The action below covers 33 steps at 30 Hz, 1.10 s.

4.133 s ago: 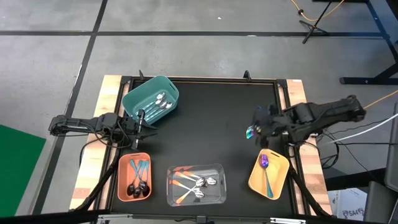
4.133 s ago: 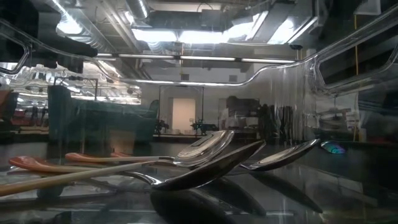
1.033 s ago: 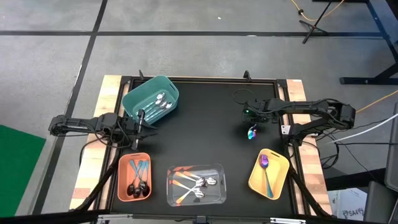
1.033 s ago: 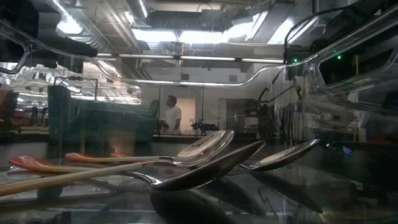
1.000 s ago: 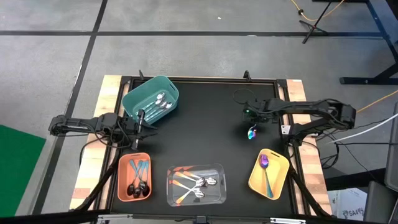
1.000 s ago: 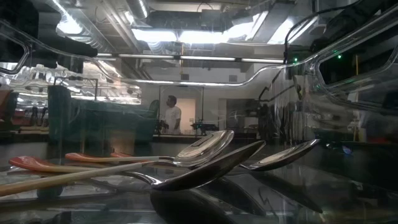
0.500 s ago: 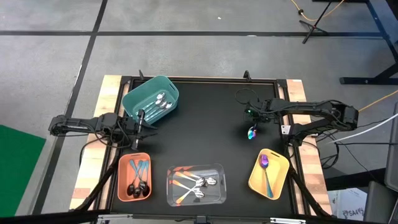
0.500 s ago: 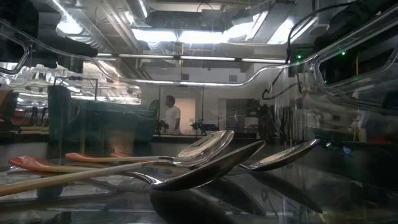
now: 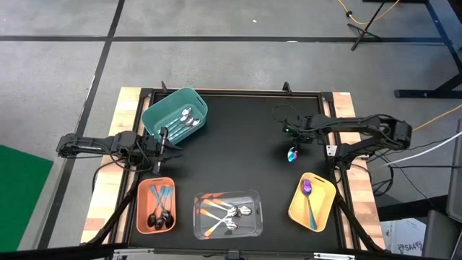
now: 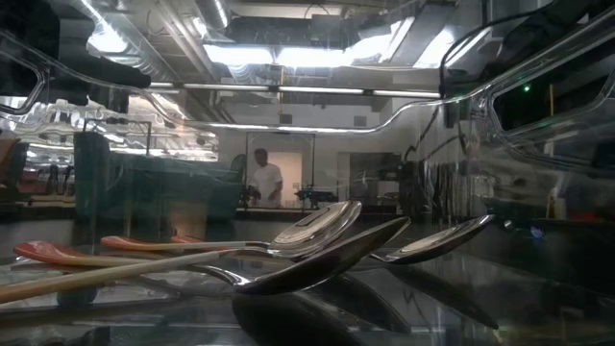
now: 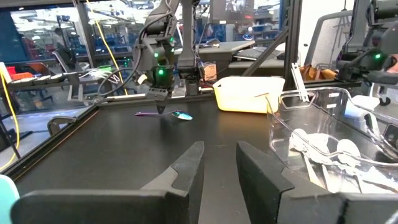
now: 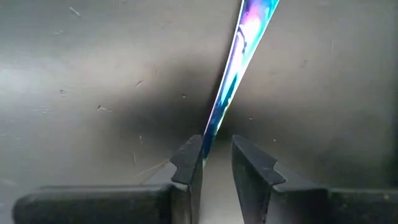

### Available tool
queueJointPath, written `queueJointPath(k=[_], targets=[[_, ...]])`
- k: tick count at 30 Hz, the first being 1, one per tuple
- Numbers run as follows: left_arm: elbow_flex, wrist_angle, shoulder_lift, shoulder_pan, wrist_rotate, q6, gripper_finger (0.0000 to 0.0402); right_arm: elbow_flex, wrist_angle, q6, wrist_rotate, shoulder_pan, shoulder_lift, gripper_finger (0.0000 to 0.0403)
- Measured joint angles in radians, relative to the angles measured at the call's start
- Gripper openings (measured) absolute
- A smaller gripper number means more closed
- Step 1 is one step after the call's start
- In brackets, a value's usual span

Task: Sort silverware by color (type)
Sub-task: Put the purple spoon into the yellow bin

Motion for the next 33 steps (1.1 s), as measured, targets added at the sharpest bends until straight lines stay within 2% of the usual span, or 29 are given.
queueJointPath(k=[19,22,28,33], targets=[[0.000,0.000,0.000,0.000,0.000,0.000,0.0089,-0.001,0.066,-0.025,-0.011,0.000,0.053,0.0075],[0.000,0.000,0.000,0.000,0.000,0.000,0.0089,-0.001,0.067,-0.050,-0.009,0.000,0.053,0.0063],[0.000,0.000,0.000,0.000,0.000,0.000,0.0089,-0.001,0.071,-0.140,-0.002,0.000,0.052,0.0009],[0.000,0.000,0.000,0.000,0.000,0.000,0.0089,-0.001,0.071,-0.238,0.002,0.000,0.052,0.0009]])
